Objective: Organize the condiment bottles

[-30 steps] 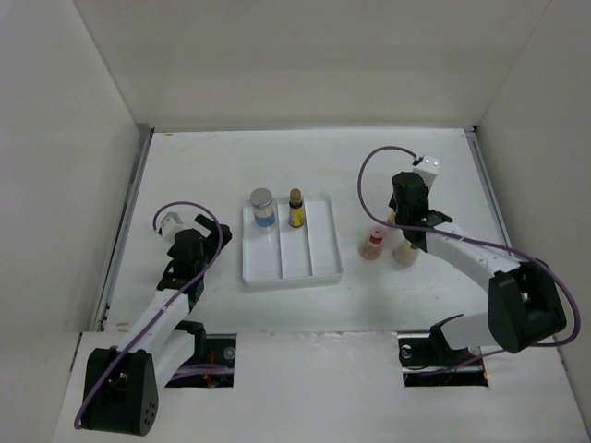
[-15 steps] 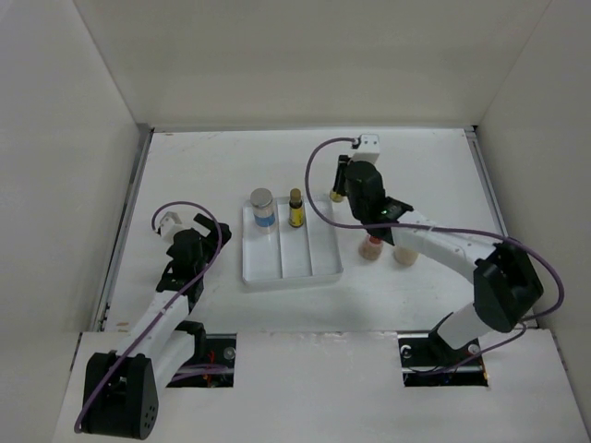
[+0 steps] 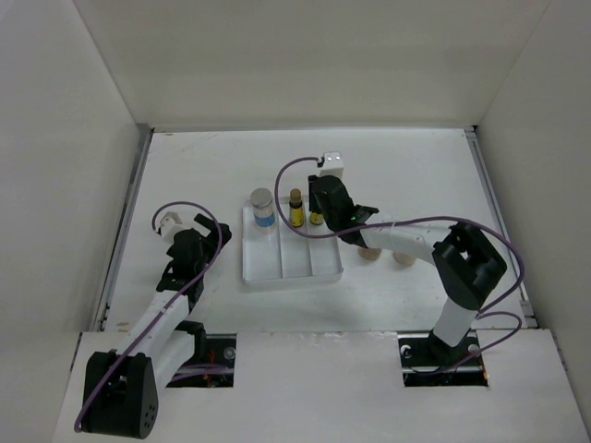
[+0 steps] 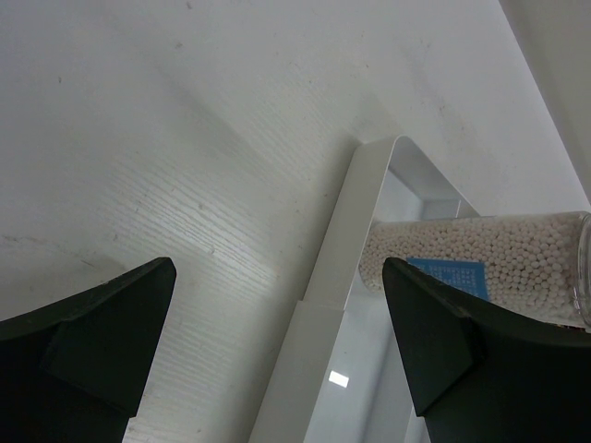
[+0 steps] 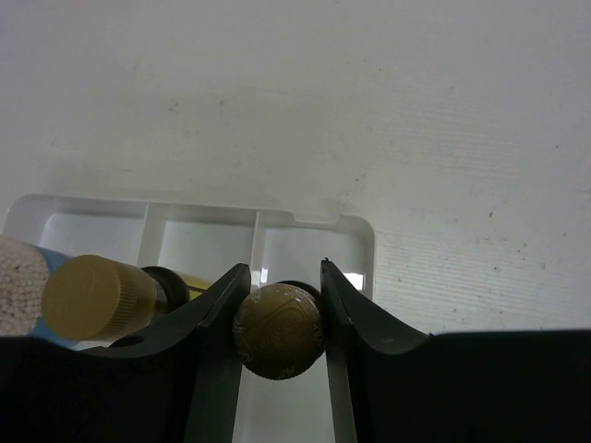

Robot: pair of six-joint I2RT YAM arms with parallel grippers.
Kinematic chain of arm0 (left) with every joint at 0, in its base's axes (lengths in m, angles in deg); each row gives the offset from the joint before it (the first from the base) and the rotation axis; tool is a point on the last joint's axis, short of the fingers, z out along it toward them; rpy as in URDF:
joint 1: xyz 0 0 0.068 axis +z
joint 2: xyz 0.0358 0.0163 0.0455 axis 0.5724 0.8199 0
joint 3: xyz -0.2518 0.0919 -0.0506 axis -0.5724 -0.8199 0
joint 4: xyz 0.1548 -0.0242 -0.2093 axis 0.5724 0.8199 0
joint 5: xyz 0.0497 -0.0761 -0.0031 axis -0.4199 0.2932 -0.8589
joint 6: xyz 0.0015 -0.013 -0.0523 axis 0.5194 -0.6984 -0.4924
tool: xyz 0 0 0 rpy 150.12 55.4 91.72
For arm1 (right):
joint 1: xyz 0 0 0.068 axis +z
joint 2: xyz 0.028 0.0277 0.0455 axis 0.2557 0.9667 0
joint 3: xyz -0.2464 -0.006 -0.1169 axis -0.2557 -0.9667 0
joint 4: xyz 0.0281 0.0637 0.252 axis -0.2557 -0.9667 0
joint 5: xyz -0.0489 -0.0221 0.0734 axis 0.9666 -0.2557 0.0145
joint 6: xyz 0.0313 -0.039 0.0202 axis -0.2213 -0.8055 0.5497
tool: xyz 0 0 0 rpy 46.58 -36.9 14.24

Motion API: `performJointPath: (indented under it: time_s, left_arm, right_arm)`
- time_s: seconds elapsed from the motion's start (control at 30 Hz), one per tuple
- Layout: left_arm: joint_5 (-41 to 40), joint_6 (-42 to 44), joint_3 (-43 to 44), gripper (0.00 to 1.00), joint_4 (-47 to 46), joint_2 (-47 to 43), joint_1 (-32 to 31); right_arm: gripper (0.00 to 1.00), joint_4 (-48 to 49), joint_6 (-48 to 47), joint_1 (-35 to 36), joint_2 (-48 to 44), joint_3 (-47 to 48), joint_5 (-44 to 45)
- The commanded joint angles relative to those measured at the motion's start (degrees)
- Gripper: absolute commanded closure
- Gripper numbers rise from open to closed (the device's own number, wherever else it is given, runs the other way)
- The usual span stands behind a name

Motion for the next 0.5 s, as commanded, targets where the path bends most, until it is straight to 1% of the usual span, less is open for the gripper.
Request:
performJointPath:
  time_s: [0.0,0.03,0.13,0.2,0.27,0.37,0.47]
  left_arm:
    - [-0.38,-0.08,0.15,0.00,-1.86,-0.38,0.17]
    - [-0.38,-0.17,0.06,0.00,-1.86,-0.56,0.35]
    - [-0.20,0.00,0.15,0.00,-1.33,-1.08,0.35]
    - [-0.20,-0.26,-0.20,0.00,-1.33,-1.61,0.44]
    - [-0.11,-0.26,-0.03,0.00,-1.16,-1.88,0.44]
    - [-0.20,-0.26,0.15,0.00,-0.98,-2.23,0.35]
    - [-0.03,-0.09,0.59,0.00,-0.80,-2.05,0.18]
  right_arm:
    - [0.66,4.78,1.37,1.08,-0.17,2.49,1.91]
    - [0.62,4.78,1.55,1.26,-0.17,2.22,2.35]
    - [0.41,4.70,1.81,1.44,-2.09,1.35,3.40]
    - [0.34,4.08,1.81,1.44,-5.07,0.38,3.58]
    - [0.28,3.56,1.99,1.44,-9.46,-1.55,4.02]
    - [0.24,2.68,2.78,1.44,-17.54,-6.98,5.68]
    - [0.20,-1.00,4.09,0.30,-24.23,-13.40,8.05]
